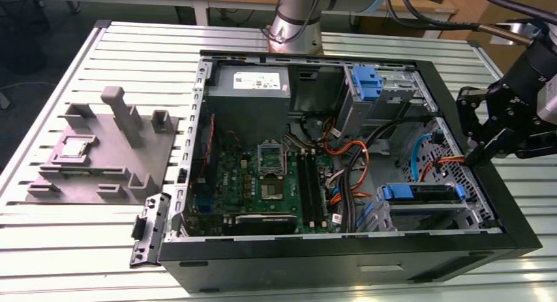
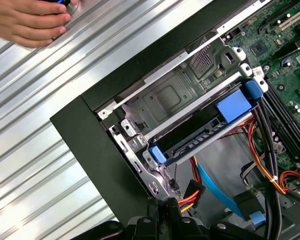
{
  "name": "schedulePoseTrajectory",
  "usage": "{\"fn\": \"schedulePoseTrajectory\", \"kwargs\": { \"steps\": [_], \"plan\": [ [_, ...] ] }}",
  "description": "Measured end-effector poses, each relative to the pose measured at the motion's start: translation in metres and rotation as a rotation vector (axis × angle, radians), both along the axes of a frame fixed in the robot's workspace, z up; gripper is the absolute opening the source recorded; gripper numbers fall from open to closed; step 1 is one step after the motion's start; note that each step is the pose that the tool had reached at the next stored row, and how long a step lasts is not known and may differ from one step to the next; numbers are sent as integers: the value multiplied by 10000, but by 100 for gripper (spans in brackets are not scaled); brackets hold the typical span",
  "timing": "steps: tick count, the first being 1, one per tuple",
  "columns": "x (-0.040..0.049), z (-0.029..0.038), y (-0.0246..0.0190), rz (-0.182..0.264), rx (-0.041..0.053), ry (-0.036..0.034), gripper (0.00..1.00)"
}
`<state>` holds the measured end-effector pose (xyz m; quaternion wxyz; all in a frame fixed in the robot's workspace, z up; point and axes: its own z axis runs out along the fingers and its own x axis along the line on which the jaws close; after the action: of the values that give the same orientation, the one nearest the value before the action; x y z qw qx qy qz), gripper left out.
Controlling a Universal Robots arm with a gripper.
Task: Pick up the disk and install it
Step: 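Insert the first disk wire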
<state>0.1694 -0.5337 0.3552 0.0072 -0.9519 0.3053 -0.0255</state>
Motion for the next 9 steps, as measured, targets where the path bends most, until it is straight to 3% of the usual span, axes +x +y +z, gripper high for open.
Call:
{"fn": "schedulePoseTrajectory", "kwargs": {
  "steps": [5, 6, 7, 9],
  "plan": [
    [1, -14, 0, 5, -17, -19, 21],
    [0, -16, 0, 6, -30, -41, 21],
    [0, -17, 1, 10, -42, -64, 27],
    [-2, -19, 2, 33, -65, -110, 27]
  ]
}}
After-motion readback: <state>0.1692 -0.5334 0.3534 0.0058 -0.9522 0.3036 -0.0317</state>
